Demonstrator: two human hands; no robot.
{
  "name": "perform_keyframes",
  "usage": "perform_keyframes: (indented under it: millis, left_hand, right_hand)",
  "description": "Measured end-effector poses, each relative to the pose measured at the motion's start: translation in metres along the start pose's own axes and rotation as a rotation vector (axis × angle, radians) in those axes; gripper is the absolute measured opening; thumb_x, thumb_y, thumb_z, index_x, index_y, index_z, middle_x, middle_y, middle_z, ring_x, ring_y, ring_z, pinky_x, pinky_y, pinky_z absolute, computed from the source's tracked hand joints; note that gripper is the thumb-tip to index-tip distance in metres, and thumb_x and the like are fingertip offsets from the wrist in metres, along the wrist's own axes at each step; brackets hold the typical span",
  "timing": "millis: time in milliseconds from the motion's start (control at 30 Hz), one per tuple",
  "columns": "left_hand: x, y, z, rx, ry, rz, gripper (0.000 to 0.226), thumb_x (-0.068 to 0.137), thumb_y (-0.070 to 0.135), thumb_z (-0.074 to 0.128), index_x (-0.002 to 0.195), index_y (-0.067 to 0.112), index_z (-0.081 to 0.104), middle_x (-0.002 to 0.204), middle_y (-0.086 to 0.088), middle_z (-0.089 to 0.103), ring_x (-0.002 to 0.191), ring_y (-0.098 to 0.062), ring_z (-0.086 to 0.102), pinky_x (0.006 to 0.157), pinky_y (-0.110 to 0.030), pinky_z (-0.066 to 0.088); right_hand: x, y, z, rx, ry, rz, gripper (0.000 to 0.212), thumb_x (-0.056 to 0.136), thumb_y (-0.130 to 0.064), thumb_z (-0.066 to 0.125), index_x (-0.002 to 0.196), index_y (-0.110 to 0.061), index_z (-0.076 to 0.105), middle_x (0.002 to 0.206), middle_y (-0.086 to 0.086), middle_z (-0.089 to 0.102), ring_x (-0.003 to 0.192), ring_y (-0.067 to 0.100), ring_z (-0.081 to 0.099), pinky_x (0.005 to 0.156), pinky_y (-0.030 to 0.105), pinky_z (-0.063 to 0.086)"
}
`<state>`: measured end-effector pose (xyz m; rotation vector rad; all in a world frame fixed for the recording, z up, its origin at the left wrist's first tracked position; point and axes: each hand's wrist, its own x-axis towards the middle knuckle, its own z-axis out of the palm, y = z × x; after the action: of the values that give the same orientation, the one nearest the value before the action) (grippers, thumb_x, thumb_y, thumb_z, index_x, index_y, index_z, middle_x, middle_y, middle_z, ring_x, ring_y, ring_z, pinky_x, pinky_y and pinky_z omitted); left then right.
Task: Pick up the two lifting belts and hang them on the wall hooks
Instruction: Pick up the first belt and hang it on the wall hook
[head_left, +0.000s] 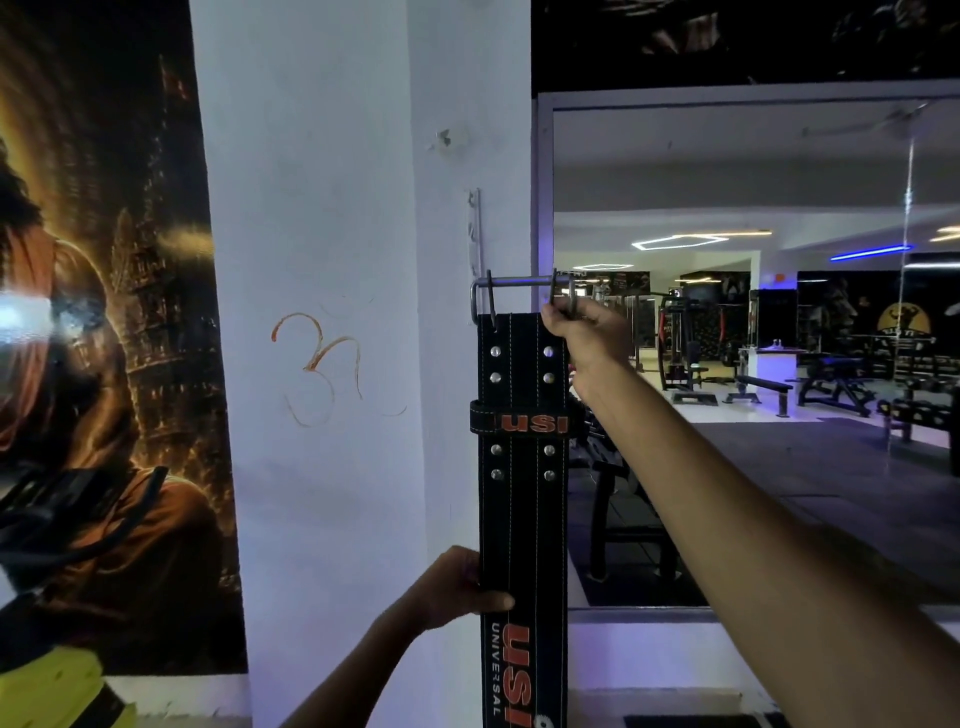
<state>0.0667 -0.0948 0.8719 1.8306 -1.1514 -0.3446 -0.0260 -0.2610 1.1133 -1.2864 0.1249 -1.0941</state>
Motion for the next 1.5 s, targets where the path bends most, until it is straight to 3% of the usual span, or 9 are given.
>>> perform_keyframes:
  millis: [233, 367, 533, 733, 833, 933, 1067, 1267, 1500]
  left_hand:
    - [0.033, 0.103, -0.057, -0.398, 0.577, 0.166, 0.036, 0.106, 0.041, 0.04, 0.113, 0.015, 0.064, 0.106, -0.004, 0.074, 0.096, -0.015, 0.071, 0.08, -0.024, 0.057]
    - [0.058, 0.161, -0.077, -0.375, 0.705, 0.361, 0.026, 0.098, 0.025, 0.065, 0.115, 0.017, 0.047, 0.118, -0.015, 0.069, 0.099, -0.022, 0.071, 0.093, -0.035, 0.057]
    - [0.074, 0.184, -0.074, -0.158, 0.824, 0.463, 0.03, 0.091, 0.008, 0.069, 0.114, 0.018, 0.053, 0.108, -0.012, 0.073, 0.092, -0.031, 0.073, 0.081, -0.044, 0.06]
    - [0.102, 0.181, -0.077, -0.156, 0.796, 0.467, 0.048, 0.09, 0.006, 0.072, 0.134, 0.023, 0.06, 0.111, -0.008, 0.073, 0.095, -0.019, 0.073, 0.078, -0.027, 0.06]
    - [0.119, 0.171, -0.081, -0.108, 0.836, 0.472, 0.032, 0.088, 0.003, 0.073, 0.115, 0.017, 0.069, 0.112, -0.004, 0.073, 0.097, -0.02, 0.072, 0.083, -0.03, 0.059]
    - [0.139, 0.153, -0.089, -0.094, 0.871, 0.503, 0.025, 0.086, -0.001, 0.073, 0.087, 0.021, 0.062, 0.109, -0.006, 0.072, 0.095, -0.019, 0.069, 0.08, -0.032, 0.059]
    - [0.171, 0.122, -0.112, -0.136, 0.893, 0.493, 0.028, 0.085, -0.003, 0.073, 0.074, 0.016, 0.057, 0.103, -0.011, 0.076, 0.102, -0.026, 0.072, 0.086, -0.038, 0.061]
    - [0.233, 0.084, -0.161, -0.144, 0.875, 0.536, 0.01, 0.086, 0.001, 0.073, 0.09, 0.005, 0.065, 0.104, -0.009, 0.075, 0.1, -0.018, 0.07, 0.085, -0.036, 0.061]
    - [0.292, 0.063, -0.201, -0.272, 0.889, 0.517, 0.04, 0.086, 0.004, 0.075, 0.121, 0.014, 0.06, 0.106, -0.003, 0.076, 0.09, -0.008, 0.075, 0.078, -0.026, 0.061]
  right_hand:
    - [-0.003, 0.013, -0.003, -0.011, 0.068, 0.074, 0.037, 0.08, -0.008, 0.079, 0.092, -0.011, 0.044, 0.107, 0.005, 0.054, 0.096, 0.019, 0.049, 0.083, 0.03, 0.04]
    - [0.004, 0.021, -0.005, 0.005, 0.029, 0.028, 0.041, 0.079, -0.003, 0.079, 0.067, -0.018, 0.042, 0.08, 0.001, 0.055, 0.076, 0.015, 0.054, 0.065, 0.025, 0.044]
    - [0.005, 0.022, -0.006, 0.035, -0.05, -0.077, 0.024, 0.08, 0.002, 0.076, 0.08, -0.011, 0.056, 0.077, 0.001, 0.065, 0.069, 0.009, 0.061, 0.068, 0.022, 0.051]
    - [0.034, 0.032, -0.026, -0.149, -0.244, -0.275, 0.026, 0.087, -0.002, 0.07, 0.11, -0.013, 0.073, 0.107, -0.003, 0.071, 0.086, -0.011, 0.063, 0.073, 0.013, 0.053]
    - [0.04, 0.037, -0.026, -0.099, -0.289, -0.244, 0.018, 0.09, 0.005, 0.064, 0.105, -0.001, 0.071, 0.108, 0.019, 0.071, 0.085, 0.011, 0.065, 0.074, 0.037, 0.054]
    - [0.061, 0.056, -0.019, -0.062, -0.303, -0.225, 0.014, 0.088, 0.008, 0.064, 0.099, 0.003, 0.071, 0.096, 0.02, 0.072, 0.076, 0.031, 0.063, 0.078, 0.04, 0.052]
    - [0.098, 0.096, 0.001, -0.075, -0.328, -0.301, 0.012, 0.087, 0.004, 0.068, 0.097, 0.001, 0.073, 0.085, -0.002, 0.071, 0.073, 0.0, 0.067, 0.072, 0.018, 0.058]
    - [0.163, 0.14, 0.049, -0.118, -0.202, -0.457, 0.009, 0.091, -0.013, 0.067, 0.088, -0.013, 0.075, 0.087, 0.006, 0.076, 0.093, 0.022, 0.071, 0.085, 0.028, 0.055]
    - [0.225, 0.175, 0.093, -0.117, -0.137, -0.514, 0.005, 0.09, -0.013, 0.069, 0.09, -0.013, 0.074, 0.091, 0.005, 0.074, 0.096, 0.021, 0.068, 0.077, 0.007, 0.048]
